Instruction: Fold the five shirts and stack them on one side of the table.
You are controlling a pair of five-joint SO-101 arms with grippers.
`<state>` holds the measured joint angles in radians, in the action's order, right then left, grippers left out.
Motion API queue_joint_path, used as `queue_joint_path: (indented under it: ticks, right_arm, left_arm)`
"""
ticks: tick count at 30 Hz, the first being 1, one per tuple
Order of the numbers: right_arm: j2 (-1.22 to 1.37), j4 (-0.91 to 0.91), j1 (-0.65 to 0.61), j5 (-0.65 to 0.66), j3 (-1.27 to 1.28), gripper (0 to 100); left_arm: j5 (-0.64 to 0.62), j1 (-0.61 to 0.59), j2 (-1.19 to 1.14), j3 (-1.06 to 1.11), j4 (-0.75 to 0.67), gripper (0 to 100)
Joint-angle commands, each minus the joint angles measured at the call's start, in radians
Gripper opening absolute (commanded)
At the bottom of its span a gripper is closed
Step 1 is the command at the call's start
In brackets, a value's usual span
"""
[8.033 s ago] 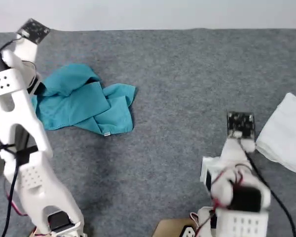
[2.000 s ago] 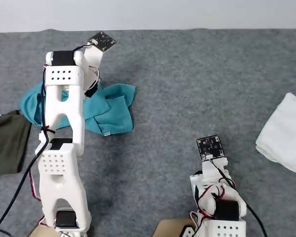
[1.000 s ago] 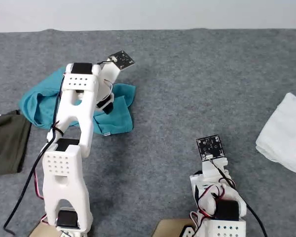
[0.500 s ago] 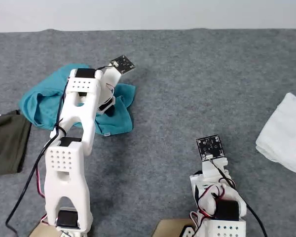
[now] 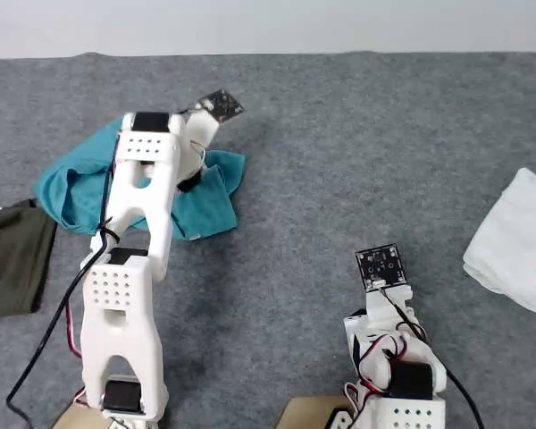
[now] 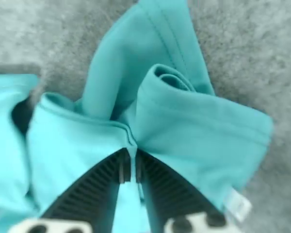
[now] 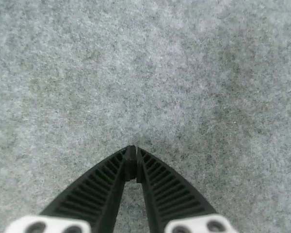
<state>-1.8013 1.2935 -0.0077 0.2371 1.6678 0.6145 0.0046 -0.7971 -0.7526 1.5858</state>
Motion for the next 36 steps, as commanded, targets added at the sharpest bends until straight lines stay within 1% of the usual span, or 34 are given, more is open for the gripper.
queue_joint_path:
  ticks: [1,4,6,9,12,17,26,32,36]
  right_arm:
    - [-0.01,-0.01,0.013,0.006,0.015,0.9]
    - [-0.01,-0.01,0.013,0.006,0.015,0.9]
    - [-0.01,-0.01,0.013,0.006,0.015,0.9]
    - [-0.01,-0.01,0.013,0.006,0.015,0.9]
    - [-0.01,-0.01,0.013,0.006,0.015,0.9]
    - [-0.01,-0.01,0.013,0.006,0.015,0.9]
    - [-0.01,-0.01,0.013,0.006,0.015,0.9]
    - [-0.01,-0.01,0.013,0.006,0.015,0.9]
    - [-0.01,-0.01,0.013,0.006,0.015,0.9]
  left_arm:
    - [-0.025,0.011,0.023,-0.246,0.155,0]
    - [-0.081,0.009,0.026,-0.384,0.17,0]
    - [-0.12,0.002,0.057,-0.426,0.17,0]
    - [-0.144,-0.003,0.138,-0.424,0.17,0]
    - [-0.161,-0.006,0.253,-0.364,0.17,0]
    - [-0.149,0.003,0.526,-0.136,0.17,0]
    - [-0.018,-0.021,1.02,0.435,0.169,0]
    - [0.037,-0.035,1.266,0.822,0.169,0]
    - [0.037,-0.035,1.379,1.0,0.169,0]
